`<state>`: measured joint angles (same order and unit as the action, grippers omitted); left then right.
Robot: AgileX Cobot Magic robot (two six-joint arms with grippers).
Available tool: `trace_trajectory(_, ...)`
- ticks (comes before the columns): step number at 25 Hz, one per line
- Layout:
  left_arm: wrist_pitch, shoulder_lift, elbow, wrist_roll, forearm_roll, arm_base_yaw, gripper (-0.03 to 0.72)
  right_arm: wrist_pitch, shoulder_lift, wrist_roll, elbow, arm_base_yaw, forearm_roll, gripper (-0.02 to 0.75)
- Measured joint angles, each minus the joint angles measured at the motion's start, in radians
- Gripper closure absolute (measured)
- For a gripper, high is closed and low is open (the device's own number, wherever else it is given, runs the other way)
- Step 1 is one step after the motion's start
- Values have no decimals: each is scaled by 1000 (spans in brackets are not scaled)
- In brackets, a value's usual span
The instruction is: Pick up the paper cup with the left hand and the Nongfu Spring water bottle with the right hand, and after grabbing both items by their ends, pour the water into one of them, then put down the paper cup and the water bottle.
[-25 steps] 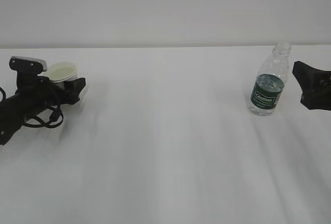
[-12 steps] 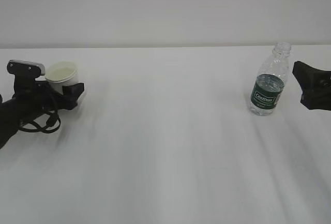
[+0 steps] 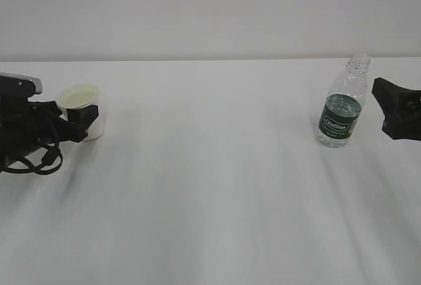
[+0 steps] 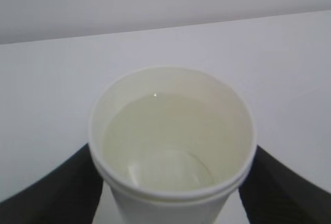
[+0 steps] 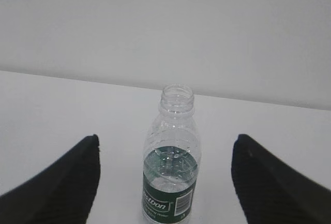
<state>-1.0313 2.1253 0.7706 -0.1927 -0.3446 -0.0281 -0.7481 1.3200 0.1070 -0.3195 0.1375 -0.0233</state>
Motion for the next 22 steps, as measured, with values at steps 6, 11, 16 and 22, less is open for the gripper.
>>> trace_trajectory(6, 0, -19, -38, 0, 2, 0, 122, 0, 0, 0, 0, 0, 0, 148)
trace_trajectory(11, 7, -23, -40, 0, 2, 0, 121, 0, 0, 0, 0, 0, 0, 148)
trace_trajectory(16, 29, -25, -40, 0, 3, 0, 98, -4, 0, 0, 0, 0, 0, 148)
trace_trajectory(22, 52, -25, -40, 0, 3, 0, 88, -7, 0, 0, 0, 0, 0, 149)
